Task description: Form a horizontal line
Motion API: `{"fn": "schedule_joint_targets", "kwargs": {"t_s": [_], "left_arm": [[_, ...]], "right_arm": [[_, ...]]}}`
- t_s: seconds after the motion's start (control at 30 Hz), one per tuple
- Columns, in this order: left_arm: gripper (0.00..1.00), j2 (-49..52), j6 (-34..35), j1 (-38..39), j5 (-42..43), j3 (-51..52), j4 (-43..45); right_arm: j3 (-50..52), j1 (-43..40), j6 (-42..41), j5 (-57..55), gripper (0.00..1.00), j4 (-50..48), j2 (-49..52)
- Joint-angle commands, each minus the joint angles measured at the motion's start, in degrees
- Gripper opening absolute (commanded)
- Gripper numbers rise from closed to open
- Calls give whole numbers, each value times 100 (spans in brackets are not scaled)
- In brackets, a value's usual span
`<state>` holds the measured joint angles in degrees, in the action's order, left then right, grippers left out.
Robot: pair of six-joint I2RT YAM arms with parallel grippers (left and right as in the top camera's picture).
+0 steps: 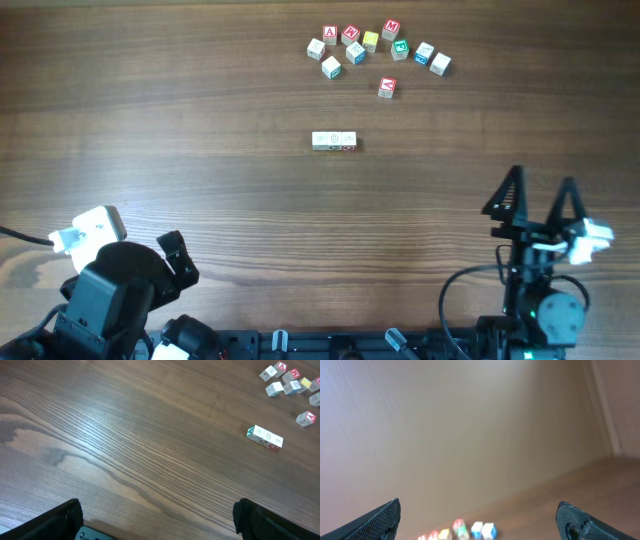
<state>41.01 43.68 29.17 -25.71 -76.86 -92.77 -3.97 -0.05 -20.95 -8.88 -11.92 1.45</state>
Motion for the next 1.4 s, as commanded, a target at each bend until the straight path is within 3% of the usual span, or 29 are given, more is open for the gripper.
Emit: {"fn": "schedule_joint_targets", "kwargs": {"t_s": [0.0, 0.2, 0.27, 0.4, 0.87, 0.97, 1.07, 1.13, 1.3, 1.37], "left_arm": [[100, -15, 68, -20, -74, 4, 13], [100, -15, 68, -20, -74, 4, 13], [100, -15, 68, -20, -74, 4, 13], [100, -15, 68, -20, -74, 4, 13], [100, -129, 28, 13, -140, 166, 203], [100, -588, -229, -260, -107, 1056, 1010], [100, -1578, -1735, -813, 767, 2450, 2789], [100, -2608, -2352, -1467, 1624, 3560, 3759], [100, -3827, -2865, -2173, 2184, 5388, 5320], [100, -4085, -2855, -2238, 2299, 6312, 6620]], "right_arm": [[369, -31, -188, 212, 100, 39, -127], [367, -31, -155, -31, 100, 1045, -131], [367, -31, 240, -7, 100, 1075, -131], [367, -31, 2616, -7, 100, 1073, -125], [367, -31, 2695, -4, 100, 1073, -103], [367, -31, 2695, -7, 100, 1073, -103], [367, -31, 2697, -7, 100, 1073, -103], [367, -31, 2695, -7, 100, 1071, -103], [367, -31, 2697, -4, 100, 1073, -103], [367, -31, 2695, -4, 100, 1071, -103]]}}
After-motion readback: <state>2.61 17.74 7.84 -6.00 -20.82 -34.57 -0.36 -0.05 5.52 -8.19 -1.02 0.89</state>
